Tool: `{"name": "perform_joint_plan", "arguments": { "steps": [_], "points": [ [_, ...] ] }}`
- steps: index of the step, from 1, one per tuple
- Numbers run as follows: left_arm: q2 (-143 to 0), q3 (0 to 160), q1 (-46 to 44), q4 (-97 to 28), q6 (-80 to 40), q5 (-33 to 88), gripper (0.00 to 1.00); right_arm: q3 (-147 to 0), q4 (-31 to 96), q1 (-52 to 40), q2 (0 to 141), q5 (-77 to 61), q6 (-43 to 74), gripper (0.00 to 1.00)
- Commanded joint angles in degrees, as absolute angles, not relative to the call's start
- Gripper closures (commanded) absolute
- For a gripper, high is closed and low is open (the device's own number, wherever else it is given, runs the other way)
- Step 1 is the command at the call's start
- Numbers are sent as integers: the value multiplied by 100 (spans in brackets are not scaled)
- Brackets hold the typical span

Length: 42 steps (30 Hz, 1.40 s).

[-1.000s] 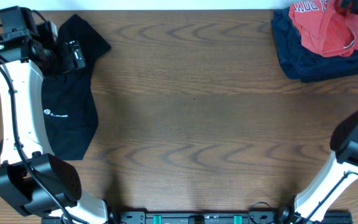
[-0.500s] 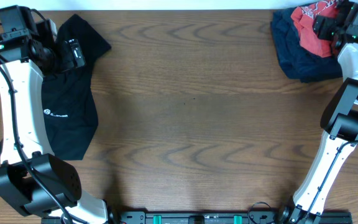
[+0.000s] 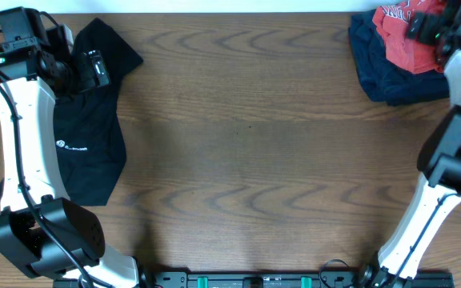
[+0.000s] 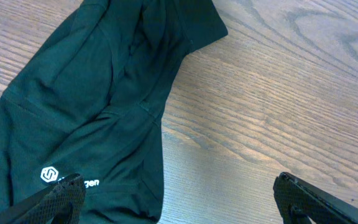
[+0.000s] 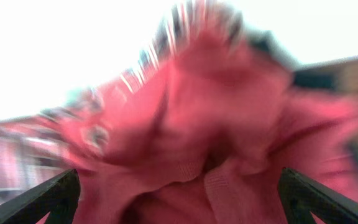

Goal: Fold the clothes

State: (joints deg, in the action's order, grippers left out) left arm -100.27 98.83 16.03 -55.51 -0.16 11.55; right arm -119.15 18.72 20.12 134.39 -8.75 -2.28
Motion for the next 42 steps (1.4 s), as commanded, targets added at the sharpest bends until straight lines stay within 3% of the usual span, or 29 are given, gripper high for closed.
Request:
{"name": "perform_joint_plan", "arguments": {
  "steps": [1, 6, 11, 14, 27, 34, 42],
  "points": [
    [-10075, 9848, 1632, -5564, 34, 1105, 2, -11987, 2064, 2005, 12057, -1055, -217, 1],
    [-10075, 9848, 1632, -5564, 34, 1105, 2, -11987, 2727, 1747, 10940, -2158, -217, 1],
    [-10075, 9848, 1632, -5564, 34, 1105, 2, -11987, 3022, 1354, 10086, -4121, -220, 1],
    [-10075, 9848, 1632, -5564, 34, 1105, 2, -11987, 3024, 1151, 9802, -4464, -220, 1],
    [-10075, 9848, 1632, -5564, 34, 1105, 2, -11985, 3868, 1033, 9559, -4202, -307, 1],
    [-10075, 9848, 1632, -5564, 34, 1105, 2, -11909, 4766, 967, 9470, -3127, -672, 1],
    [-10075, 9848, 1632, -5564, 34, 1105, 2, -9730, 4268, 167, 8071, -2764, -3548, 1]
  ]
}}
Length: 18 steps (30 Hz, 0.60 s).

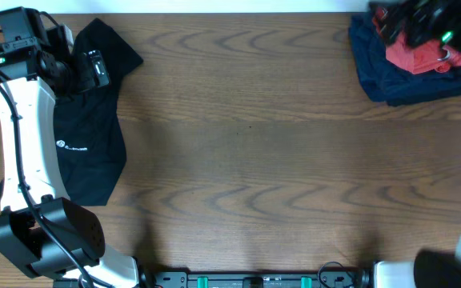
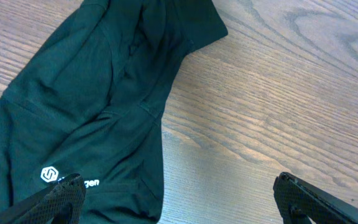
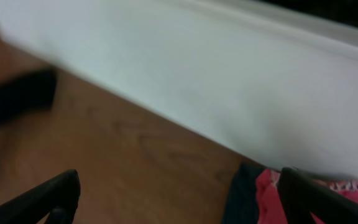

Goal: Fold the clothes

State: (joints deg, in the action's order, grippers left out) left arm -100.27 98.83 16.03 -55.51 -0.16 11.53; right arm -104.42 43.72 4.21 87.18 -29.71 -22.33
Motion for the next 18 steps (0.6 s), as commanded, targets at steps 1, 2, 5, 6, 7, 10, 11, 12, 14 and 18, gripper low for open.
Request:
{"name": "perform_joint_plan", "arguments": {
  "steps": [1, 2, 5, 6, 7, 10, 11, 12, 14, 18],
  "points": [
    [-10075, 9848, 1632, -5564, 34, 1105, 2, -9251, 4066, 91, 7797, -2683, -3533, 1],
    [-10075, 9848, 1632, -5564, 34, 1105, 2, -8823, 3850, 36, 7553, -2652, -3498, 1],
    [-10075, 9848, 1632, -5564, 34, 1105, 2, -7334, 2963, -8, 6689, -2477, -2731, 1],
    [-10075, 9848, 1632, -5564, 34, 1105, 2, -6845, 2635, -8, 6394, -2359, -2390, 1],
    [-10075, 9848, 1632, -5564, 34, 1105, 2, -6425, 2364, -8, 6132, -2244, -2169, 1],
    [-10075, 9848, 1632, -5564, 34, 1105, 2, -5137, 1562, -8, 5299, -1979, -1861, 1],
    [-10075, 9848, 1632, -5564, 34, 1105, 2, -4777, 1354, -8, 5061, -1922, -1815, 1],
    [-10075, 9848, 1632, -5564, 34, 1105, 2, -4429, 1164, -8, 4816, -1857, -1732, 1],
    [-10075, 9848, 1632, -5564, 34, 1105, 2, -3645, 729, -8, 4241, -1621, -1321, 1],
    [-10075, 9848, 1632, -5564, 34, 1105, 2, -2272, -78, -8, 3293, -1358, -757, 1]
  ]
}}
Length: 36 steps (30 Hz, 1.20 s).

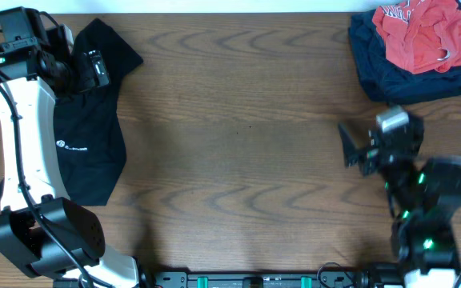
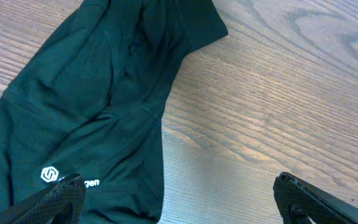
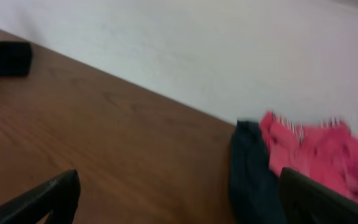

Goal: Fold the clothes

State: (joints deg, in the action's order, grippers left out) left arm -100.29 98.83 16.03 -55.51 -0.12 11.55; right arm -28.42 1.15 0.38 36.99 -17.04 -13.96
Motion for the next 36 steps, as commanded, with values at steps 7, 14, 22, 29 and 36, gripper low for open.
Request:
{"name": "perform_joint_plan", "arguments": {
  "steps": [7, 14, 22, 29, 36],
  "points": [
    [-10075, 9848, 1632, -5564, 34, 1105, 2, -670, -659, -8, 1809, -1347, -729, 1],
    [-10075, 9848, 1632, -5564, 34, 1105, 2, -132, -617, -5, 1081, -1197, -731, 1],
    [-10075, 9848, 1632, -5564, 34, 1105, 2, -30, -174, -8, 1007, -1181, -731, 1],
    [-10075, 9848, 1632, -5564, 34, 1105, 2, -32, 327, -3, 543, -1107, -733, 1],
    [-10075, 9848, 1632, -5564, 34, 1105, 2, -32, 325, -5, 198, -1096, -731, 1]
  ]
}}
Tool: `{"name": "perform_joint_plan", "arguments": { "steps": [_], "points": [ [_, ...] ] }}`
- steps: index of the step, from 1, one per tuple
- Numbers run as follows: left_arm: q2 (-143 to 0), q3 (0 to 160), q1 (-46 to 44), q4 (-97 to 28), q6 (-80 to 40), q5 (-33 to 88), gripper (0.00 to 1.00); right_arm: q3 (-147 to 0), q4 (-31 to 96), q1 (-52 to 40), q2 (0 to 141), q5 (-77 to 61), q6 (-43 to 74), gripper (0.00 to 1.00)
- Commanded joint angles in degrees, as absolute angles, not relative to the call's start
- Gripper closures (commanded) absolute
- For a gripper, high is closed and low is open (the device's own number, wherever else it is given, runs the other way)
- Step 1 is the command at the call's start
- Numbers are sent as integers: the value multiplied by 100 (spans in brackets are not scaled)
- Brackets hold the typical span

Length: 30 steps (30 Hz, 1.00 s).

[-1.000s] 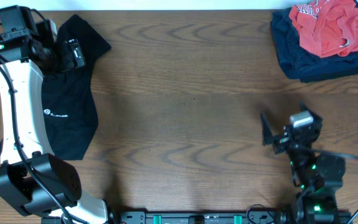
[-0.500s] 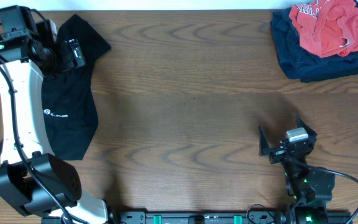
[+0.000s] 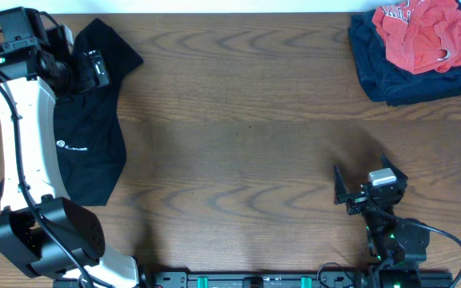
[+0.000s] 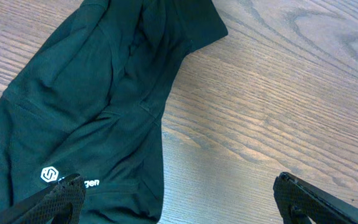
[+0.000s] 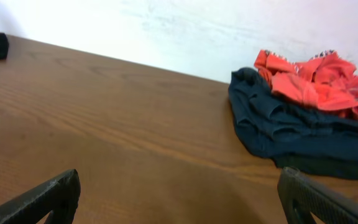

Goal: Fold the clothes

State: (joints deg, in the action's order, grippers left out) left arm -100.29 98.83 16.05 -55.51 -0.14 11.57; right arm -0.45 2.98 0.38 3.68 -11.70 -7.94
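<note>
A black garment (image 3: 86, 136) with a small white logo lies spread at the table's left side, also filling the left wrist view (image 4: 86, 112). My left gripper (image 3: 94, 68) hovers open above its upper part, nothing between the fingers (image 4: 55, 196). A crumpled red garment (image 3: 422, 32) rests on a dark navy one (image 3: 390, 76) at the back right corner; both show in the right wrist view (image 5: 316, 84). My right gripper (image 3: 366, 196) sits open and empty low near the front edge, far from that pile.
The wooden table (image 3: 246, 144) stretches between the two clothing spots. A white wall (image 5: 166, 25) rises behind the far edge. The arm bases and a black rail (image 3: 262, 280) line the front edge.
My right gripper has moved from mid-right of the table back to a low spot near the front edge, still open and empty. The left arm and the clothes have not moved.
My right gripper was first at the red garment on the pile in the back right corner. Then it was still over the pile, then away at mid-table with the red garment left spread on the navy one. Now it rests by the front edge. The left gripper stayed put.
</note>
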Motion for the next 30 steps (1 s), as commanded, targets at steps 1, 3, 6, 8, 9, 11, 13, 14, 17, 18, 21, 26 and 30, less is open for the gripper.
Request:
{"name": "perform_joint_plan", "arguments": {
  "steps": [1, 3, 6, 8, 9, 11, 13, 14, 17, 18, 21, 26, 30],
  "points": [
    [-10075, 9848, 1632, -5564, 34, 1105, 2, -32, 325, -3, 130, -1096, -731, 1],
    [-10075, 9848, 1632, -5564, 34, 1105, 2, -32, 311, -1, 25, -1096, -731, 1],
    [-10075, 9848, 1632, -5564, 34, 1105, 2, -32, 320, -1, 27, -1096, -731, 1],
    [-10075, 9848, 1632, -5564, 34, 1105, 2, -32, 322, -1, 27, -1096, -731, 1],
    [-10075, 9848, 1632, -5564, 34, 1105, 2, -32, 322, -1, 27, -1096, -731, 1],
    [-10075, 9848, 1632, -5564, 34, 1105, 2, -32, 322, -1, 27, -1096, -731, 1],
    [-10075, 9848, 1632, -5564, 34, 1105, 2, -32, 322, -1, 27, -1096, -731, 1],
    [-10075, 9848, 1632, -5564, 34, 1105, 2, -32, 322, -1, 27, -1096, -731, 1],
    [-10075, 9848, 1632, -5564, 34, 1105, 2, -32, 322, -1, 27, -1096, -731, 1],
    [-10075, 9848, 1632, -5564, 34, 1105, 2, -32, 322, -1, 27, -1096, -731, 1],
    [-10075, 9848, 1632, -5564, 34, 1105, 2, -32, 322, -1, 27, -1096, -731, 1],
    [-10075, 9848, 1632, -5564, 34, 1105, 2, -32, 322, -1, 27, -1096, -731, 1],
    [-10075, 9848, 1632, -5564, 34, 1105, 2, -32, 322, -1, 27, -1096, -731, 1]
  ]
}}
